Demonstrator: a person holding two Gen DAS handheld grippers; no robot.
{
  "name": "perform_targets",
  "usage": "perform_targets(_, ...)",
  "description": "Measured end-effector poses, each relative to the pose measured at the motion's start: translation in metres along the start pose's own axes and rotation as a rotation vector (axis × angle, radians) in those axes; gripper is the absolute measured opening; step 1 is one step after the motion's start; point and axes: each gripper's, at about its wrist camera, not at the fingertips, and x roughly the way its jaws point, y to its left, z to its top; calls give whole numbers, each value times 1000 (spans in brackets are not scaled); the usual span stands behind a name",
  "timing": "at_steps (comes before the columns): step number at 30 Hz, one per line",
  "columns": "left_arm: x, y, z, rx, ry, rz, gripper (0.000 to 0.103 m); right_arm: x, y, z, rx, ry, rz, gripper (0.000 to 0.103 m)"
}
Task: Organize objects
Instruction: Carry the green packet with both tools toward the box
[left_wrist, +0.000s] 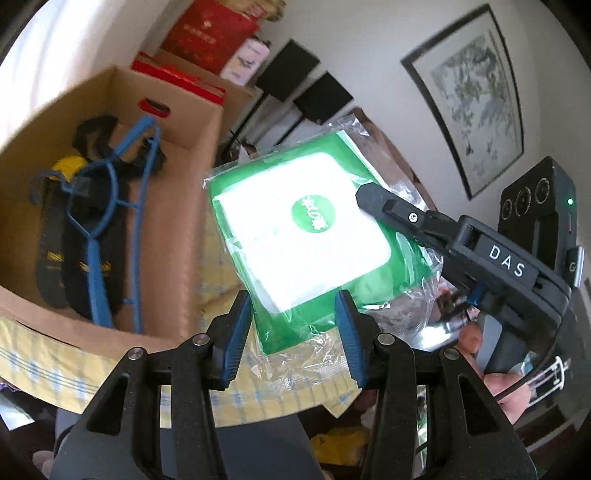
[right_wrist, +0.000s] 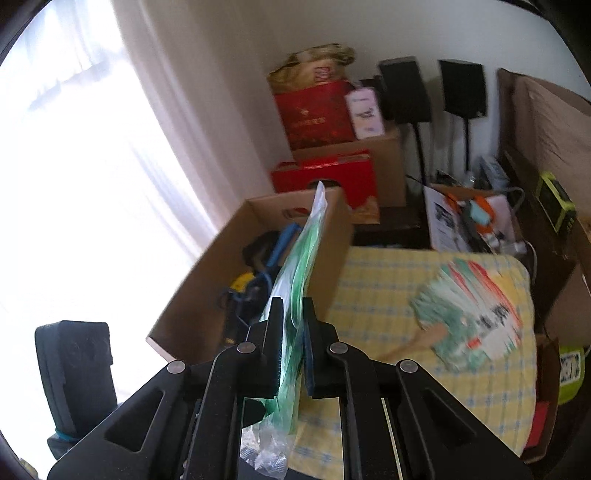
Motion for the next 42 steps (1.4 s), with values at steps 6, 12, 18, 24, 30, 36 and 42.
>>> perform_targets(6,-17,24,24,-9,-23,49,42,30,27,20,-18,19,31,7)
perform_targets(12,-11,59,38,-70,6,61,42,67,30,24,20,62,57,7)
perform_targets(18,15,81,46,-82,80,90,43,98,24,22,39,105,16,7)
perform_targets(24,31,93,54,-75,92,140,42,120,18,16,53,142,18,5)
perform_targets(30,6,96,62,-59,43,207,42,132,29,11,33,172,38,5)
perform_targets(36,-13,92,60,5,48,279,50,128,26,8,49,164,-13,8)
perform_targets(42,-9,83,54,30,79,260,67,133,11,-1,62,214,-50,21)
